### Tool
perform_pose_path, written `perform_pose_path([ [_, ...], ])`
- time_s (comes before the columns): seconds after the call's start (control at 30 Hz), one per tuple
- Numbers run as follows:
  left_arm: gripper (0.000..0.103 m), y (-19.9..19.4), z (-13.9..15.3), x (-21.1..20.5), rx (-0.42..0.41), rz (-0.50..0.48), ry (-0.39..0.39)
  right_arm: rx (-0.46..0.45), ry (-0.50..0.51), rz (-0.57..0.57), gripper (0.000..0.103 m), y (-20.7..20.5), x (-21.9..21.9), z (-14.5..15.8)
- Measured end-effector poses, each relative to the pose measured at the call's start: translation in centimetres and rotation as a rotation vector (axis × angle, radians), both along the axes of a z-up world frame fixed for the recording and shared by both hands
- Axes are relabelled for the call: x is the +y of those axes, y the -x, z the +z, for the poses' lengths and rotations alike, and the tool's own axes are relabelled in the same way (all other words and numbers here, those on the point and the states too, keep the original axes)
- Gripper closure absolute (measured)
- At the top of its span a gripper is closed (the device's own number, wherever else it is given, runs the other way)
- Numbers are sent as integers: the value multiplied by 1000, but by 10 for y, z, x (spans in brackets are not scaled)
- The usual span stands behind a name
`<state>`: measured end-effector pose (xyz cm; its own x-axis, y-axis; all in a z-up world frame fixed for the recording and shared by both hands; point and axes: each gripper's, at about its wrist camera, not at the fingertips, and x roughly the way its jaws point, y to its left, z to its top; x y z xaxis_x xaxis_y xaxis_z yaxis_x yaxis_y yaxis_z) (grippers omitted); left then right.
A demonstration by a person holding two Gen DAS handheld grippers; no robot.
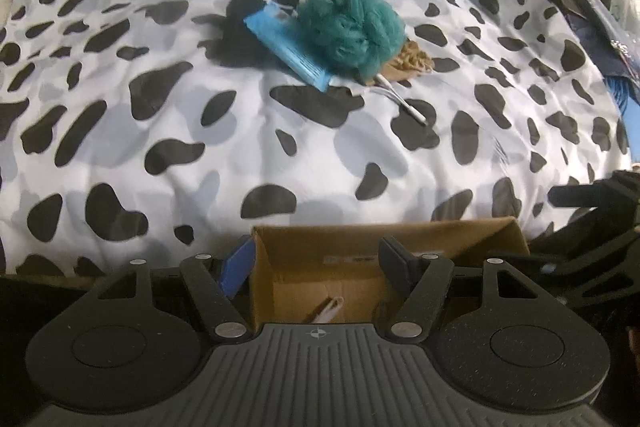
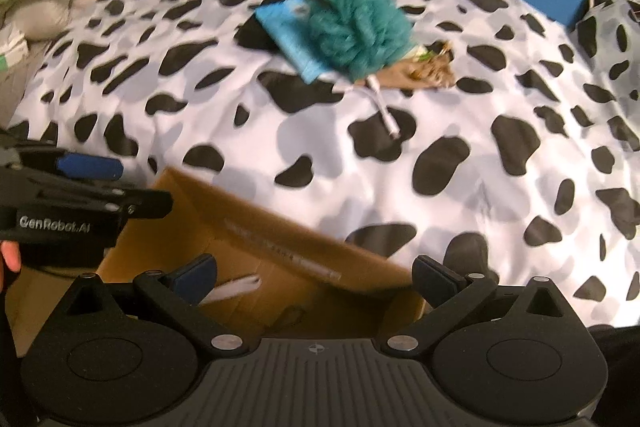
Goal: Organize soft objects
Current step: 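Move both tools back from the box toward the bed items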
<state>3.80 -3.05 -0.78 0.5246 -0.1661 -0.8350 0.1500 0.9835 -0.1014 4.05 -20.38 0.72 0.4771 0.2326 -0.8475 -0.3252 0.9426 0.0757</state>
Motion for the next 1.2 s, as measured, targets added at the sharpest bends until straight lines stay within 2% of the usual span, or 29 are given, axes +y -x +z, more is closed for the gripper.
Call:
perform_pose_path([
  [0.23, 36, -9, 2, 0, -36, -2, -30, -93, -14, -2, 0, -13, -4, 9],
  [0.47, 35, -28, 2, 2, -53, -4, -61, -156, -5, 47, 0, -35, -5, 8],
  [1.2, 35, -88, -2, 12, -119, -43, -81, -126, -3, 10, 0, -95, -19, -16],
])
